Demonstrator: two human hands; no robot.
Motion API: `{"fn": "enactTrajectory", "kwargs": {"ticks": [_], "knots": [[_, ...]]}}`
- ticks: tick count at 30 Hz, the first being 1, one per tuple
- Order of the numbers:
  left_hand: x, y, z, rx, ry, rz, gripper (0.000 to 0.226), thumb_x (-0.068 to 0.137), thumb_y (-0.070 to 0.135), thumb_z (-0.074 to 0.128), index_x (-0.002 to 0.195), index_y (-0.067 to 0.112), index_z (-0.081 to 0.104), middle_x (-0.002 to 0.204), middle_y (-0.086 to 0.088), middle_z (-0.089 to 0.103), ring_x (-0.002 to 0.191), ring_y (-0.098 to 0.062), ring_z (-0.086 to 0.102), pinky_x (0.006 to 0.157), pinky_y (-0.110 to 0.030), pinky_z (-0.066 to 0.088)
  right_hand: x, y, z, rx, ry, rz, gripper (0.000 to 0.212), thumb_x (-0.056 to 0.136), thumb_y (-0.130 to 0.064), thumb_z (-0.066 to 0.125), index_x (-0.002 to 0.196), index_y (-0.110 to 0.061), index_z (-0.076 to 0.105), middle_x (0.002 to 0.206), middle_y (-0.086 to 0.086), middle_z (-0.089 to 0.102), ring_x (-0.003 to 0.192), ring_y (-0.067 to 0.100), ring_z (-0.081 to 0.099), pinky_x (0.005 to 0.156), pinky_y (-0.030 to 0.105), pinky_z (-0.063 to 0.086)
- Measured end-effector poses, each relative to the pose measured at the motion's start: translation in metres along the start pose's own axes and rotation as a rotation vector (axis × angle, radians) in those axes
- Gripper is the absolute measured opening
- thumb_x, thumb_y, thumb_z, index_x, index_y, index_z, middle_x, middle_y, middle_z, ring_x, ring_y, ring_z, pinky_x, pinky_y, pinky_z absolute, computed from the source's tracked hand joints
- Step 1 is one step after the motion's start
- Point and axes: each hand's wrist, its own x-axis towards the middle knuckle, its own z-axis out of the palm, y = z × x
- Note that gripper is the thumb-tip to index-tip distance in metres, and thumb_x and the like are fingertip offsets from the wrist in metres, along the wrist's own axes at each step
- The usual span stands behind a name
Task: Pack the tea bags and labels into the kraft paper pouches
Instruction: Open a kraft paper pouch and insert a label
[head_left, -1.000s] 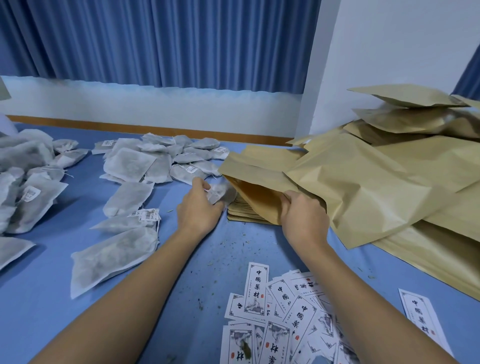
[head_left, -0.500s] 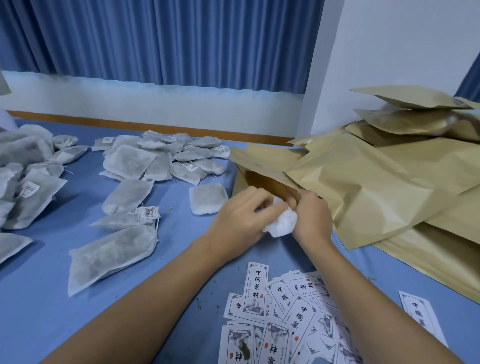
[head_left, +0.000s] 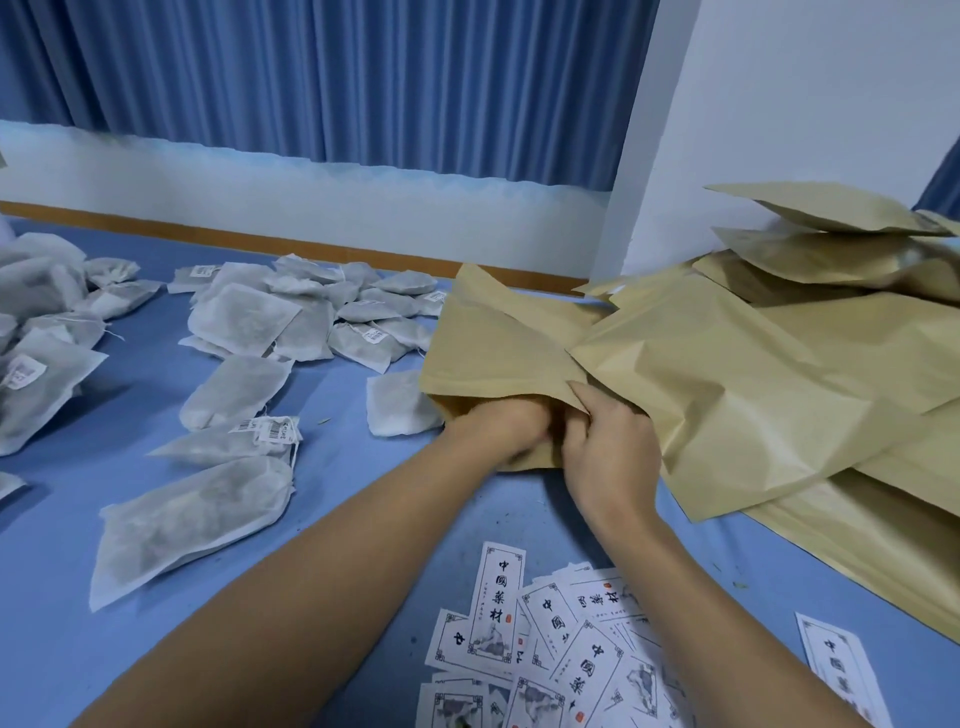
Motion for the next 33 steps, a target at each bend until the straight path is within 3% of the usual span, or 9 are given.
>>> {"fn": "enactTrajectory", "kwargs": {"ticks": [2, 4, 9, 13, 18, 23, 26, 30, 33], "knots": [[0.016, -0.016, -0.003, -0.012, -0.032, -0.054, 0.031, 0.108, 0.025, 0.036, 0.135, 0.011, 0.046, 0.115, -0.009, 0.054, 0.114, -0.019, 0.049, 0.106, -0.019, 0.032, -0.003, -0.002, -0.001, 0.067, 0.033, -0.043, 0.052, 0.082, -0.006, 0.048, 0.123, -0.029, 0.069, 0.075, 0.014, 0.066, 0.077, 0.04, 0.056, 0.068, 0.047, 0.053], [0.025, -0.035, -0.003, -0.01, -0.027, -0.149, 0.016, 0.109, 0.019, 0.035, 0.124, 0.015, 0.04, 0.089, -0.001, 0.041, 0.087, -0.01, 0.043, 0.082, -0.004, 0.035, -0.009, -0.002, 0.001, 0.159, 0.068, -0.103, 0.056, 0.081, -0.005, 0.049, 0.126, -0.03, 0.069, 0.078, 0.009, 0.069, 0.077, 0.037, 0.059, 0.071, 0.044, 0.053], [0.04, -0.049, 0.007, -0.072, 0.094, -0.082, 0.008, 0.106, 0.02, 0.046, 0.113, 0.017, 0.044, 0.103, -0.002, 0.047, 0.111, -0.02, 0.041, 0.106, -0.031, 0.03, -0.008, 0.005, 0.013, 0.325, 0.038, -0.188, 0.05, 0.095, -0.003, 0.053, 0.137, -0.03, 0.062, 0.129, -0.012, 0.067, 0.12, 0.011, 0.06, 0.098, 0.027, 0.046], [0.025, -0.022, 0.014, 0.113, -0.033, 0.044, 0.034, 0.107, 0.023, 0.038, 0.14, 0.017, 0.045, 0.145, -0.009, 0.047, 0.137, -0.025, 0.037, 0.114, -0.029, 0.015, -0.005, 0.01, 0.017, 0.341, 0.021, -0.189, 0.052, 0.096, -0.002, 0.052, 0.137, -0.032, 0.062, 0.124, -0.009, 0.07, 0.111, 0.012, 0.063, 0.092, 0.025, 0.047], [-0.035, -0.02, 0.02, 0.495, 0.187, 0.22, 0.028, 0.099, 0.023, 0.044, 0.118, 0.013, 0.062, 0.123, -0.014, 0.062, 0.116, -0.032, 0.057, 0.103, -0.042, 0.042, -0.004, 0.013, 0.02, 0.315, 0.028, -0.136, 0.05, 0.096, -0.005, 0.053, 0.133, -0.037, 0.064, 0.092, 0.003, 0.076, 0.077, 0.026, 0.062, 0.075, 0.039, 0.051], [-0.079, -0.05, 0.0, 0.044, 0.705, 0.518, 0.029, 0.093, 0.014, 0.054, 0.065, 0.008, 0.055, 0.061, -0.003, 0.053, 0.055, -0.024, 0.049, 0.05, -0.035, 0.041, -0.005, 0.012, 0.022, 0.272, 0.054, -0.115, 0.051, 0.095, -0.002, 0.054, 0.134, -0.033, 0.065, 0.091, 0.008, 0.075, 0.076, 0.029, 0.061, 0.075, 0.035, 0.049], [-0.078, -0.064, -0.014, -0.265, 1.043, 0.259, 0.034, 0.09, 0.011, 0.055, 0.06, 0.015, 0.039, 0.059, 0.005, 0.038, 0.056, -0.018, 0.036, 0.05, -0.034, 0.033, -0.005, 0.013, 0.021, 0.266, 0.071, -0.09, 0.047, 0.097, -0.005, 0.053, 0.137, -0.029, 0.062, 0.109, 0.003, 0.075, 0.09, 0.03, 0.066, 0.084, 0.033, 0.05], [-0.064, -0.089, -0.011, -0.191, 0.743, -0.134, 0.011, 0.091, 0.021, 0.049, 0.084, 0.016, 0.055, 0.087, 0.003, 0.06, 0.087, -0.023, 0.054, 0.076, -0.042, 0.046, -0.007, 0.011, 0.019, 0.233, 0.056, -0.067, 0.033, 0.102, -0.022, 0.055, 0.133, -0.02, 0.065, 0.106, 0.008, 0.075, 0.094, 0.034, 0.065, 0.081, 0.039, 0.05], [-0.062, -0.102, -0.007, -0.132, 0.456, -0.293, 0.033, 0.092, 0.024, 0.045, 0.122, 0.016, 0.056, 0.12, -0.006, 0.063, 0.116, -0.031, 0.055, 0.094, -0.046, 0.046, -0.007, 0.01, 0.017, 0.197, 0.073, -0.069, 0.033, 0.103, -0.024, 0.052, 0.132, -0.016, 0.066, 0.104, 0.01, 0.075, 0.093, 0.036, 0.066, 0.08, 0.042, 0.051]]}}
